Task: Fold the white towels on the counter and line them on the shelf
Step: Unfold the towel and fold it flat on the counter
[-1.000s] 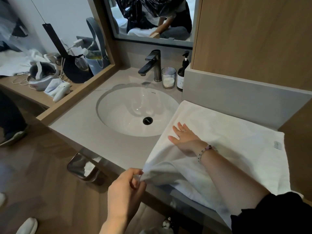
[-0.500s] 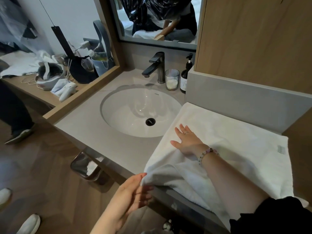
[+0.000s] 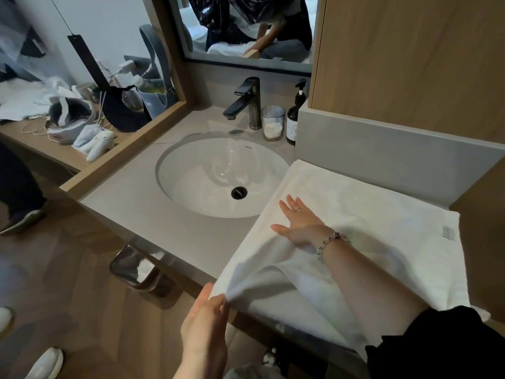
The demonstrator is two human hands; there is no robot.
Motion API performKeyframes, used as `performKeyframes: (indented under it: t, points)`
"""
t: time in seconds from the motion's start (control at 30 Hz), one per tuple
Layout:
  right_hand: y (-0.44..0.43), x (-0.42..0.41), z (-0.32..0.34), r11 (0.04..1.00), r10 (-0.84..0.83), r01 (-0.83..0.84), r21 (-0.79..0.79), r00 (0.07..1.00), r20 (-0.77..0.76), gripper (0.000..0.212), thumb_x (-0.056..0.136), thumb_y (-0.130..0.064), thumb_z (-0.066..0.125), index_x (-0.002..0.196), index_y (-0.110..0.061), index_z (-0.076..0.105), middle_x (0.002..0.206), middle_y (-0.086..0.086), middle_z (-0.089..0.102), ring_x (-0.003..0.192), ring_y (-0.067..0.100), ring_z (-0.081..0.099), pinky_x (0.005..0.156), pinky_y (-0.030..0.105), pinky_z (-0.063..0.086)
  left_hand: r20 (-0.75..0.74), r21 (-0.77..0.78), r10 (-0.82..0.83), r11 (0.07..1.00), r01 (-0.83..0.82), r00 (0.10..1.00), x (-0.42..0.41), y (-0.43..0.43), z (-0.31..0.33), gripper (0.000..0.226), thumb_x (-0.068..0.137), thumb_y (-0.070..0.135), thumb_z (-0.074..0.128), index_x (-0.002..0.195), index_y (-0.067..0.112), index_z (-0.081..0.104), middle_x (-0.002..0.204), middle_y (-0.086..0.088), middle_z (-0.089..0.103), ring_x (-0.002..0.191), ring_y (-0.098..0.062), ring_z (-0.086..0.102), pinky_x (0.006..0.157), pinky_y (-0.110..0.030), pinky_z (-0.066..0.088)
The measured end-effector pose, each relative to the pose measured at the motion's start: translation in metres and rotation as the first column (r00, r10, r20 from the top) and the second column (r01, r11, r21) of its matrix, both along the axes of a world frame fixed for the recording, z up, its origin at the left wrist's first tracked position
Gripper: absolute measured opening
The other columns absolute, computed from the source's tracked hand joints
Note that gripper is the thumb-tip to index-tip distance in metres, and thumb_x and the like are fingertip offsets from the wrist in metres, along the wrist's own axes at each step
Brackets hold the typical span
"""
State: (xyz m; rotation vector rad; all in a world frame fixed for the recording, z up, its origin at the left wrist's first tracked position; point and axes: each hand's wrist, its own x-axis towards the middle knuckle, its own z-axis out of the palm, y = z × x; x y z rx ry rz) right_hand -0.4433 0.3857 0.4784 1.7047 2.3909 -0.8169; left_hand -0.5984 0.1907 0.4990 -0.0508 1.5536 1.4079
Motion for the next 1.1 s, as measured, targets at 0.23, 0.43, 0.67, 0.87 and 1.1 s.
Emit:
performKeyframes:
  t: [0.23,0.43,0.67,0.87,1.1]
  points:
    - [-0.003,-0.001,0.003,1.0,0.012,-0.012,0.014,1.0,0.025,0.083,0.092,-0.055,0.044,0.152,-0.019,-0.001,0.159,-0.001,-0.012,0.146,0.016,-0.012,0.118,0.031,0.004,0.015,-0.105,-0.077,0.991,0.078,0.997,-0.005,0.0,-0.016,0.041,0.083,-0.01,0.051,0.122,0.004,0.057,0.129,-0.019,0.054,0.12,-0.035,0.049,0.102,-0.038,0.039]
    - [-0.037,-0.018,0.003,0.991,0.075,-0.085,0.107,0.993,0.093,0.079,0.093,-0.059,0.037,0.152,-0.017,0.005,0.159,0.006,-0.005,0.146,0.02,-0.005,0.117,0.037,0.002,-0.042,-0.061,0.009,0.998,-0.011,0.999,0.003,0.0,-0.018,0.039,0.084,0.007,0.064,0.123,0.008,0.058,0.116,-0.01,0.059,0.108,-0.026,0.053,0.088,-0.032,0.041]
    - [-0.037,-0.011,-0.004,0.994,0.098,-0.103,0.045,0.99,0.105,0.089,0.087,-0.069,0.037,0.151,-0.024,-0.006,0.157,-0.004,-0.018,0.145,0.015,-0.016,0.117,0.039,-0.004,-0.126,0.024,-0.057,0.998,0.061,0.99,0.008,-0.009,-0.018,0.059,0.084,-0.013,0.054,0.139,0.003,0.04,0.117,-0.011,0.054,0.102,-0.025,0.054,0.089,-0.035,0.044]
    - [-0.038,-0.012,0.001,0.995,0.096,-0.099,0.021,0.99,0.099,0.093,0.086,-0.07,0.037,0.151,-0.021,-0.008,0.157,-0.001,-0.019,0.144,0.016,-0.017,0.117,0.039,-0.004,-0.231,0.05,-0.132,0.988,0.147,0.964,0.009,-0.018,-0.017,0.06,0.083,-0.014,0.052,0.139,0.006,0.042,0.113,-0.012,0.061,0.093,-0.024,0.058,0.082,-0.032,0.048]
    - [-0.106,0.006,0.029,0.986,0.041,-0.03,0.165,0.997,-0.062,0.087,0.081,-0.061,0.056,0.148,-0.017,0.022,0.15,0.005,0.033,0.138,0.021,0.028,0.113,0.034,0.023,-0.279,0.115,-0.18,0.969,0.219,0.943,0.031,-0.021,-0.024,0.058,0.095,0.006,0.051,0.146,0.019,0.028,0.114,-0.007,0.061,0.092,-0.017,0.059,0.074,-0.031,0.046]
